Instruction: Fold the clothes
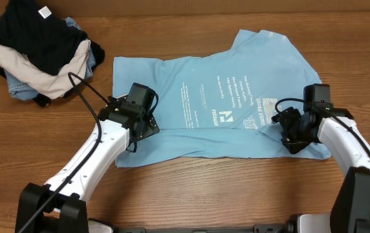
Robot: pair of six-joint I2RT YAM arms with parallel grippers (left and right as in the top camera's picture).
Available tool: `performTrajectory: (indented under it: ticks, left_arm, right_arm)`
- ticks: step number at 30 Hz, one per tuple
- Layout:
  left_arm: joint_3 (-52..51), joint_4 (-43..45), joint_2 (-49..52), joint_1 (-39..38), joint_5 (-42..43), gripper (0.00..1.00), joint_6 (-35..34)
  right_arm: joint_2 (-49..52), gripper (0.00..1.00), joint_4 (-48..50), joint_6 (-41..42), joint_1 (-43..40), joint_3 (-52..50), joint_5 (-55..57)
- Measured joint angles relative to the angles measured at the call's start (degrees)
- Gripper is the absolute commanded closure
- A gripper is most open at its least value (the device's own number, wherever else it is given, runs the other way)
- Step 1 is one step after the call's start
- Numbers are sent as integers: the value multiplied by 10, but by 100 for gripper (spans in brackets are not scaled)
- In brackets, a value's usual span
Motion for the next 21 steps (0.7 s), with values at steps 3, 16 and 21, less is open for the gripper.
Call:
performTrajectory:
  ticks: [3, 16, 21]
  left_arm:
    - [0, 0, 0, 0, 2, 0, 0]
    - [0, 0, 0, 0, 1, 0, 0]
    - [0, 0, 0, 0, 1, 0, 0]
  right_arm:
    - [23, 25, 24, 0, 0, 0, 0]
    - [33, 96, 96, 2, 0, -3, -24]
    - [33, 96, 160, 2, 0, -4, -43]
